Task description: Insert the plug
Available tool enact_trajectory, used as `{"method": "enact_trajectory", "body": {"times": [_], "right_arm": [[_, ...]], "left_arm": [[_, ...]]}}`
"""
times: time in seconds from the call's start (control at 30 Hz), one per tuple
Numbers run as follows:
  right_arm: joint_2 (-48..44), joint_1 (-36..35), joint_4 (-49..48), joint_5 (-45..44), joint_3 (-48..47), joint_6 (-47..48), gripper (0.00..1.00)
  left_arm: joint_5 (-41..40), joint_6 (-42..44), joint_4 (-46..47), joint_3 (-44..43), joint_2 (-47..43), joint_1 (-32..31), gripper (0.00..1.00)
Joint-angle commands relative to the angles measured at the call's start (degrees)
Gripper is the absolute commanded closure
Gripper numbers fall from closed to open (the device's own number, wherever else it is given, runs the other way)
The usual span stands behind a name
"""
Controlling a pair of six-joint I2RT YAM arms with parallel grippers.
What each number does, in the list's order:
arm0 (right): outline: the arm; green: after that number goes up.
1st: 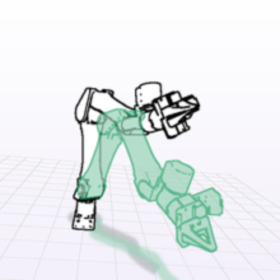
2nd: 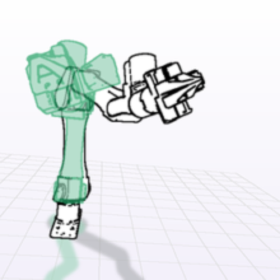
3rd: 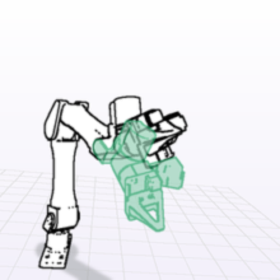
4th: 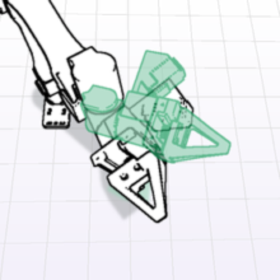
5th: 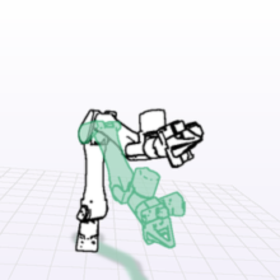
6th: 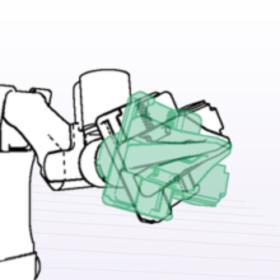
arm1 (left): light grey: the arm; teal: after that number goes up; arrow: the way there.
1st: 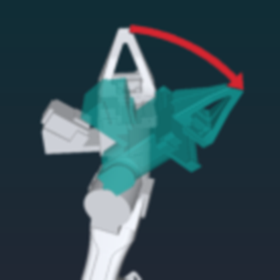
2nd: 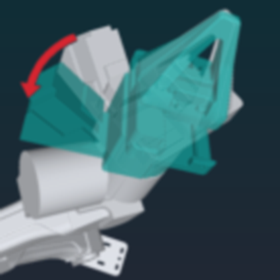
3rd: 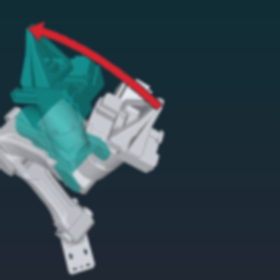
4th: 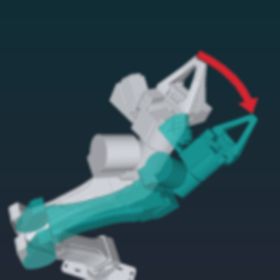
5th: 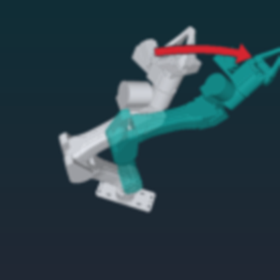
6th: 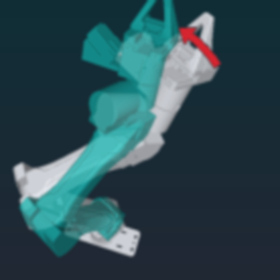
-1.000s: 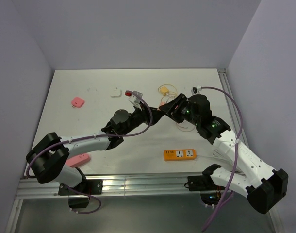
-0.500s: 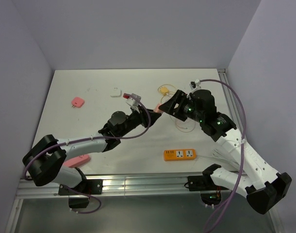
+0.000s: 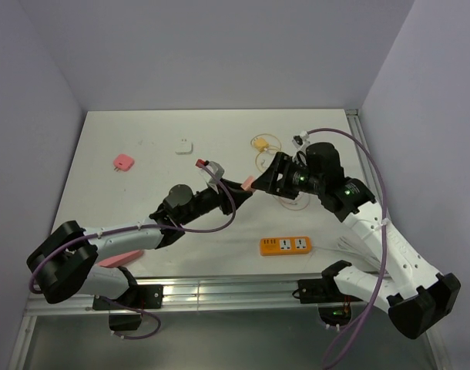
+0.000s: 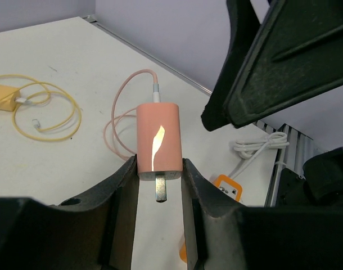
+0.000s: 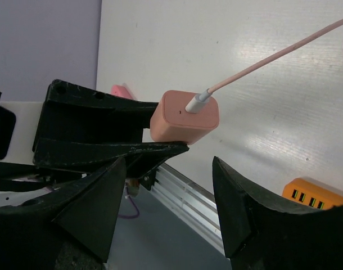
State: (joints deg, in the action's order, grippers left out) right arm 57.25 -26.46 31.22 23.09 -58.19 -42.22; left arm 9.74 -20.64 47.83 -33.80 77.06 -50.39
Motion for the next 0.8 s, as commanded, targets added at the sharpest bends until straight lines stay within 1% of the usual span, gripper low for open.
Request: {"method": "enact_trajectory", "body": {"times": [0.0,0.33,0.47,0.6,0.77], "right_arm": [[1.1,0.2,0.8,1.8,-2.5,1.9,0.30],[3.7,0.2,-1.0,0.9,-2.4,3.1,0.30],[4.4,0.3,-1.0,1.7,-2.6,3.8,0.36],[4.3,0.5,-1.1,2.4,-2.8,4.3,0.38],[4.3,1.5,-2.7,6.2,-1.4,3.9,0.42]], "left_arm": [[3.4,2.7,4.9,-0.5,-1.9,0.0,1.00],[8.5,2.8,6.6,0.0,-1.9,0.0,1.00],[9.2,3.2,6.5,0.5,-2.0,0.0,1.00],[9.9,3.9,6.0,0.5,-2.0,0.0,1.00],[10.8,4.3,6.0,0.5,-1.8,0.0,1.00]]}}
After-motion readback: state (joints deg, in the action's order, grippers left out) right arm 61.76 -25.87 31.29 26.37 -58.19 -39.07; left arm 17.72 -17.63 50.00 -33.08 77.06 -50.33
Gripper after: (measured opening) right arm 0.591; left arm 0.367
